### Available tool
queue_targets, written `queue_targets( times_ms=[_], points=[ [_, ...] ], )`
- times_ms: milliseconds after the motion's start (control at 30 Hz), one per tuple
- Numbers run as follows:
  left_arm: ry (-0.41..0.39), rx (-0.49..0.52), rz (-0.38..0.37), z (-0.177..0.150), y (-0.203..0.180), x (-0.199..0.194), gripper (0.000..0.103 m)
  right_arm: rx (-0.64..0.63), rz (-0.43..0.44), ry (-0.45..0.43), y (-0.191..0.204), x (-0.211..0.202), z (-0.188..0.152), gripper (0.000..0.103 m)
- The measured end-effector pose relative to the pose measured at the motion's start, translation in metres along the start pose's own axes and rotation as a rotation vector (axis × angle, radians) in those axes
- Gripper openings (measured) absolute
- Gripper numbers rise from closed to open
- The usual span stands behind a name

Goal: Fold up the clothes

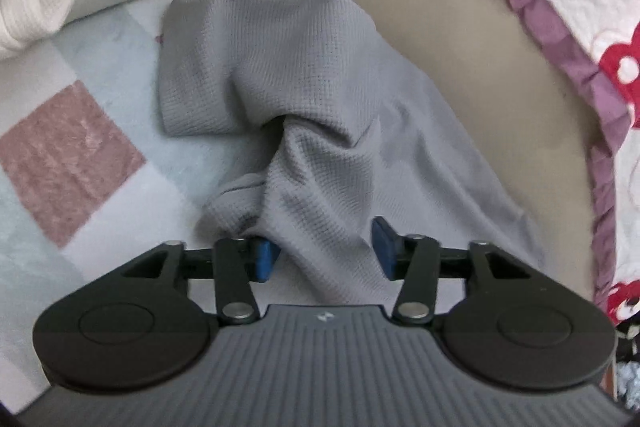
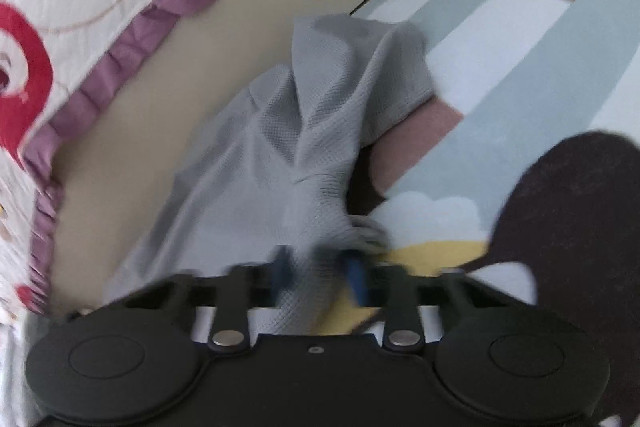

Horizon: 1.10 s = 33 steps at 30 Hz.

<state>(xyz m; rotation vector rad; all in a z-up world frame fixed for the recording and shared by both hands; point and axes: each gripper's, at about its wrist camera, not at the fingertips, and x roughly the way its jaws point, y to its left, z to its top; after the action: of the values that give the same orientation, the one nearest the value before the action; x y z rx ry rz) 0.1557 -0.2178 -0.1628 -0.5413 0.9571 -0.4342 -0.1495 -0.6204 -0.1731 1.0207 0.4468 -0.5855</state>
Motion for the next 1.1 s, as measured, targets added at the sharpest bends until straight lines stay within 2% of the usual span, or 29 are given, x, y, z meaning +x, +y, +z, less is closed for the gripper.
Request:
queue_targets(
  times_ms=[33, 67, 100, 133, 167, 267, 333, 433, 500, 533, 567, 633, 700, 733, 833, 867, 933, 967, 1000, 1033, 1067, 1100],
  points=[
    [-0.010, -0.005, -0.005, -0.001, -0.001, 0.001, 0.054, -0.028, 0.008, -0.014, -0.003, -0.005, -0.001, 0.006],
    [-0.016, 0.002, -0.002, 0.000, -0.003, 0.002, 0.052, -0.097, 0.002, -0.037, -0.002, -0.011, -0.004, 0.006],
    [-0.024, 0.027, 0.002, 0.000, -0.005, 0.001, 0.043, -0.175, -0.008, -0.058, 0.000, -0.017, -0.007, 0.006],
    [-0.044, 0.081, 0.025, 0.000, -0.009, 0.000, 0.011, -0.293, -0.035, -0.075, 0.009, -0.019, -0.012, 0.006],
    [-0.064, 0.135, 0.047, 0.000, -0.014, -0.001, 0.003, -0.395, -0.057, -0.091, 0.017, -0.022, -0.017, 0.006],
    [-0.088, 0.182, 0.057, 0.002, -0.025, -0.021, 0.003, -0.465, -0.050, -0.132, 0.029, -0.032, -0.019, 0.005],
    [-0.076, 0.135, 0.033, 0.005, -0.024, -0.029, 0.003, -0.469, -0.030, -0.166, 0.036, -0.046, -0.010, 0.005],
    [-0.040, 0.096, 0.054, 0.010, -0.014, -0.023, 0.007, -0.483, -0.041, -0.138, 0.039, -0.052, -0.006, 0.006],
    [0.007, 0.053, 0.089, 0.011, 0.000, -0.008, 0.008, -0.436, -0.064, -0.073, 0.032, -0.039, -0.009, 0.006],
    [0.031, 0.032, 0.107, 0.011, 0.008, 0.000, 0.014, -0.412, -0.061, -0.048, 0.026, -0.035, -0.012, 0.007],
    [0.048, -0.006, 0.106, 0.011, 0.014, 0.003, 0.015, -0.388, -0.057, -0.027, 0.020, -0.032, -0.015, 0.009],
    [0.038, -0.006, 0.091, 0.013, 0.015, 0.004, 0.031, -0.350, -0.036, -0.017, 0.011, -0.031, -0.016, 0.015],
    [0.028, -0.006, 0.077, 0.016, 0.016, 0.006, 0.034, -0.303, -0.024, -0.014, 0.004, -0.033, -0.014, 0.017],
    [0.022, -0.006, 0.069, 0.017, 0.017, 0.006, 0.034, -0.279, -0.017, -0.011, 0.001, -0.033, -0.014, 0.021],
    [0.007, -0.006, 0.048, 0.020, 0.019, 0.008, 0.034, -0.205, 0.001, 0.005, -0.008, -0.027, -0.014, 0.049],
    [0.002, -0.005, 0.040, 0.021, 0.020, 0.009, 0.034, -0.199, 0.032, -0.010, -0.007, -0.021, -0.013, 0.065],
    [-0.016, 0.061, 0.064, 0.022, 0.012, 0.004, 0.034, -0.234, 0.086, -0.031, 0.001, -0.005, -0.009, 0.078],
    [-0.025, 0.094, 0.075, 0.022, 0.008, 0.002, 0.033, -0.274, 0.077, -0.037, 0.008, 0.003, -0.005, 0.075],
    [-0.034, 0.128, 0.087, 0.023, 0.004, 0.000, 0.020, -0.312, 0.058, -0.034, 0.016, 0.011, -0.001, 0.068],
    [-0.043, 0.161, 0.099, 0.023, 0.000, -0.003, 0.013, -0.343, 0.042, -0.011, 0.023, 0.018, 0.004, 0.025],
    [-0.051, 0.194, 0.110, 0.023, -0.004, -0.005, 0.013, -0.359, 0.027, 0.039, 0.028, 0.026, 0.012, 0.012],
    [-0.060, 0.227, 0.122, 0.024, -0.008, -0.007, 0.011, -0.357, 0.037, 0.068, 0.031, 0.026, 0.020, 0.011]
  ],
)
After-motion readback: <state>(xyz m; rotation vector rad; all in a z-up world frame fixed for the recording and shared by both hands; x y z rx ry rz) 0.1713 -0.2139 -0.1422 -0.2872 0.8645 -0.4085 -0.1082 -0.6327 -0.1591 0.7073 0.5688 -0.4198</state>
